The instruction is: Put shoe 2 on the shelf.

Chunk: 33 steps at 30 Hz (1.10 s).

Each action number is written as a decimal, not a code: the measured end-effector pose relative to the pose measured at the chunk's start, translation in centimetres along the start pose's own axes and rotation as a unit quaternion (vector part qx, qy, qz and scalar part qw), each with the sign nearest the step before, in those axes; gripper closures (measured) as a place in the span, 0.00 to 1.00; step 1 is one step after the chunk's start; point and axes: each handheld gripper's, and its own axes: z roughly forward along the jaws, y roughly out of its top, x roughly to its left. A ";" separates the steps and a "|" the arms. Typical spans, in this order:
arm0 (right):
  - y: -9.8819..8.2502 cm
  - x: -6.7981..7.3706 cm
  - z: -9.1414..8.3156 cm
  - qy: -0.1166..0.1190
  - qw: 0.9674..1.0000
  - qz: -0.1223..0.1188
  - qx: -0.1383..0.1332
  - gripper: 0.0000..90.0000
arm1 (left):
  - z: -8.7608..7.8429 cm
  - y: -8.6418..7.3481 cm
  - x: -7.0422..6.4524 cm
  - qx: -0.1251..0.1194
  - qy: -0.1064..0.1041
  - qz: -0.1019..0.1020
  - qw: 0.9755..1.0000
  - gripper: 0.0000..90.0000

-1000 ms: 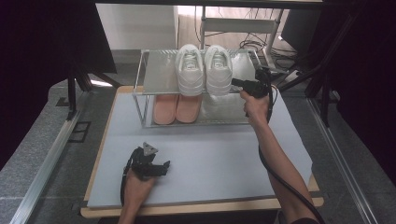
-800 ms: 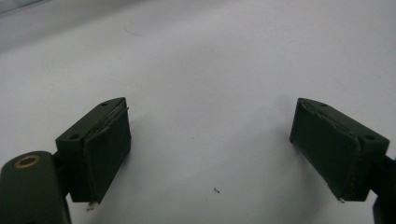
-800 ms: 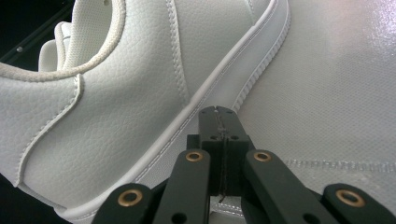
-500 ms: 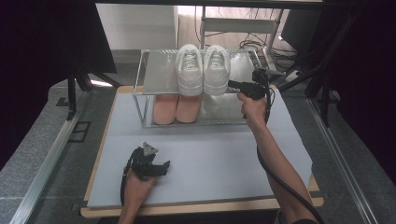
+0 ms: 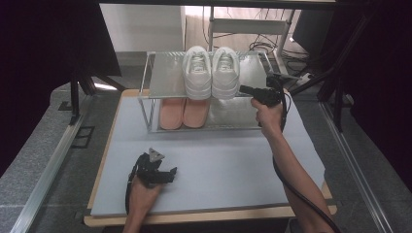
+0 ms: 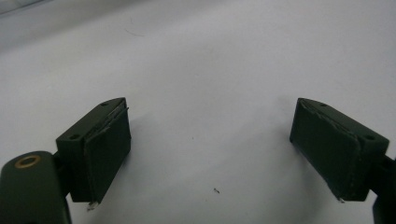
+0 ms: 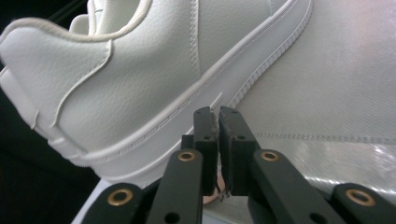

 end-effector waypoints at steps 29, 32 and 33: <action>-2.4 0.9 -4.5 -0.019 0.988 -0.148 0.026 0.42 | 0.0 0.0 0.0 -0.001 0.000 0.000 1.000 0.14; -2.8 0.8 -5.0 -0.020 0.987 -0.160 0.027 0.39 | 0.0 0.0 0.0 -0.001 0.000 0.000 1.000 0.14; -2.9 0.8 -5.2 -0.024 0.986 -0.163 0.028 0.38 | 0.0 0.0 0.0 -0.001 0.000 0.000 1.000 0.14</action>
